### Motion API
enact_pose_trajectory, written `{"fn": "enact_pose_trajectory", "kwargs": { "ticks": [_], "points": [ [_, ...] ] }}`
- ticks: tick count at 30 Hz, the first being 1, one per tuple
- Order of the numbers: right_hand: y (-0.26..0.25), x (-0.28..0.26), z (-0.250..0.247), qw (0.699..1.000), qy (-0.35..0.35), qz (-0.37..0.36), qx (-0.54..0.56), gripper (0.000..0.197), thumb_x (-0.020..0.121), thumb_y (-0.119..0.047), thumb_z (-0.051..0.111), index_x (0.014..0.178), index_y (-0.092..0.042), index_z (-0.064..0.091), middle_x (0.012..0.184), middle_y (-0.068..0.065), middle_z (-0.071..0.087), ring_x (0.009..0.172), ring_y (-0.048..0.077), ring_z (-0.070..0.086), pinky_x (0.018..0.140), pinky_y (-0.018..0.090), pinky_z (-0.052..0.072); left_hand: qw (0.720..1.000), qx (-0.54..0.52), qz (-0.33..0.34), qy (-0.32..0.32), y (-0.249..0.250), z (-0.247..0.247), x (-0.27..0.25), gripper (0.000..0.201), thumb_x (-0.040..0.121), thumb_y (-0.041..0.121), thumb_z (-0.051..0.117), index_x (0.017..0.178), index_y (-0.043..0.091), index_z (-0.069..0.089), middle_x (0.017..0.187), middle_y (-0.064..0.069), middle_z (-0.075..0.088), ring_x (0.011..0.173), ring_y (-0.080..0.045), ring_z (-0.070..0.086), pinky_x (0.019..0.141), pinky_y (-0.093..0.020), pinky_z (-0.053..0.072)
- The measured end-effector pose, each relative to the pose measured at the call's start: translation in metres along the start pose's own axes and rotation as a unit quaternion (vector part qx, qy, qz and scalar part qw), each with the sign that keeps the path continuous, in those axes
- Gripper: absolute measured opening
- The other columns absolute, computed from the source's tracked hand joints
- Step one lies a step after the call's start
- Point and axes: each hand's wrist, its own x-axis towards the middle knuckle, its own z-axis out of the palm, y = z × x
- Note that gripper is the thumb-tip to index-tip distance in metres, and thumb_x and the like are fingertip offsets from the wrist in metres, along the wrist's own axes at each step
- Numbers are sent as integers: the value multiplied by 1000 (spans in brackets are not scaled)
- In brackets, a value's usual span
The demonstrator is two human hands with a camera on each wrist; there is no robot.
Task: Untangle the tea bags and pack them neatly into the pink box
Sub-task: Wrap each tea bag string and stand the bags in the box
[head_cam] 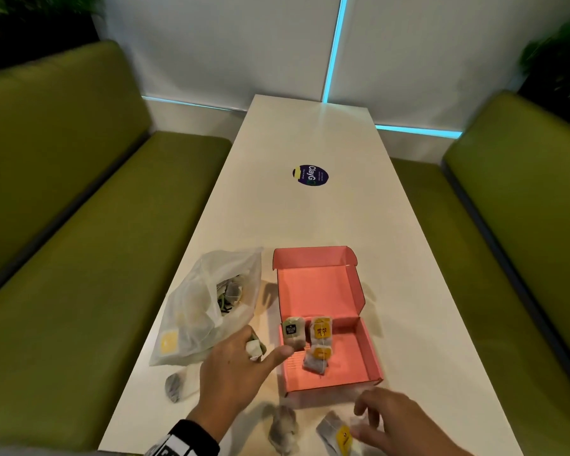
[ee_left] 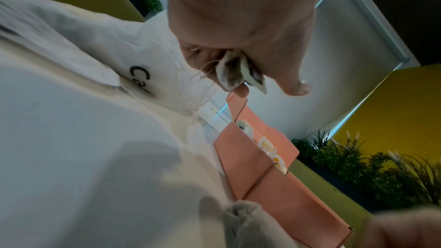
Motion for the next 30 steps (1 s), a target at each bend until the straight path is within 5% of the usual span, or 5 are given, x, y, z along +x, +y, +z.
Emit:
{"fn": "enact_pose_trajectory", "kwargs": {
  "ticks": [8,15,21,26,30],
  "points": [
    [-1,9,41,997,48,58,9,29,69,-53,57,67,-35,35,97,-11,37,78,0,48,73,15,40,1000,-30,2,-5,-5,2,-4,93,51,97,-5,67,22,47,55,-1,63,49,-13,60,57,-28,45],
    [-2,14,37,993,44,47,103,20,70,-29,60,62,-30,41,67,-8,48,60,1,46,61,11,36,998,-56,-17,-27,-3,11,0,46,76,52,66,60,12,49,57,-4,63,59,-19,57,62,-40,49],
    [-17,4,5,968,48,-54,239,26,75,-10,69,69,-26,50,61,-20,56,60,-3,50,58,8,35,980,-151,46,-119,7,10,-6,27,79,16,73,58,18,56,55,11,62,52,0,51,54,-18,40],
    [-37,11,-25,952,83,-110,272,23,77,-3,69,75,-23,58,69,-11,58,63,-5,49,61,7,35,934,-207,109,-270,13,9,-2,35,76,40,72,110,41,67,110,23,67,108,6,58,90,-15,46],
    [-50,20,-42,956,85,-129,249,18,77,-5,70,83,-22,64,77,-9,64,67,-6,51,63,7,38,933,-179,146,-277,16,13,3,33,68,50,71,95,31,72,93,14,71,84,0,64,78,-25,48]
  ]
}}
